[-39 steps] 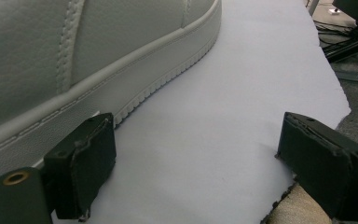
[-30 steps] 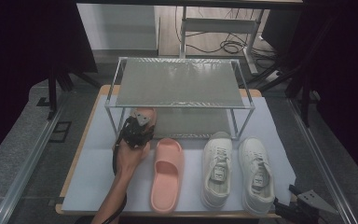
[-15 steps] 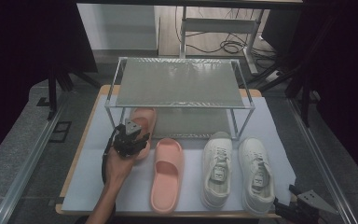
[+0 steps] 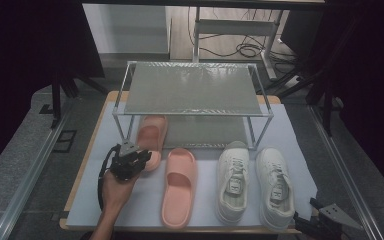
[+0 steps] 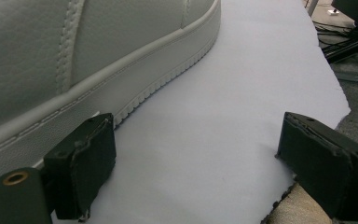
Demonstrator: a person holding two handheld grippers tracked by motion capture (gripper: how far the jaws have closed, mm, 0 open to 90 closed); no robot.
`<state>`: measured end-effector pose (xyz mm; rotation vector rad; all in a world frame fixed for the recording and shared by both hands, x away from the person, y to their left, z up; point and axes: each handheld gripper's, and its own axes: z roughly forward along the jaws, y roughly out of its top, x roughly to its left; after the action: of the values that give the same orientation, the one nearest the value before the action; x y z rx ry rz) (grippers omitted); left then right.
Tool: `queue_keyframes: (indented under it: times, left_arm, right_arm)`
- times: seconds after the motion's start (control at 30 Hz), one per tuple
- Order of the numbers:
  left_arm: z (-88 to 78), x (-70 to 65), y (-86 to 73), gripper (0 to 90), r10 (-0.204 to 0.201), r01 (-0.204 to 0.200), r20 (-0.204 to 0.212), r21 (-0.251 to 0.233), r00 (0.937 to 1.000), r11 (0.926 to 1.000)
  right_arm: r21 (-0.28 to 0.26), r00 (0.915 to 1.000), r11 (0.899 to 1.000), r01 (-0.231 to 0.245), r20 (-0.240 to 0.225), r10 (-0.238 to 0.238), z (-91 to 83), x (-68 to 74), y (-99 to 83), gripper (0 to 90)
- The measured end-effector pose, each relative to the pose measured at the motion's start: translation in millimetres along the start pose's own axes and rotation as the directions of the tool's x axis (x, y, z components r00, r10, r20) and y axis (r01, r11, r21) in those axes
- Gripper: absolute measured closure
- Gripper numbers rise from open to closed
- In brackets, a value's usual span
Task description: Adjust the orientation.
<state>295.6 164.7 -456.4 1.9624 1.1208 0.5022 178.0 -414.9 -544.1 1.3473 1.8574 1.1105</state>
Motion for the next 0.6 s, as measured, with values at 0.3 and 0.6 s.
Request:
queue_keyframes:
  times: [0.3, 0.6]
  left_arm:
    - [-12.9, 6.3, -28.6, 89.4, -0.048, 0.048, 0.033, 0.017, 0.9983, 0.9987]
    - [-14.5, -1.2, -44.5, 89.6, -0.035, 0.034, 0.018, 0.043, 0.9992, 0.9985]
  right_arm:
    - [-0.001, 1.0, 1.0, -0.001, 0.0, 0.001, 0.0, 0.1, 0.0, 11.6]
    - [-0.001, 1.0, 1.0, 0.0, 0.001, 0.0, 0.0, 0.1, -0.2, 11.6]
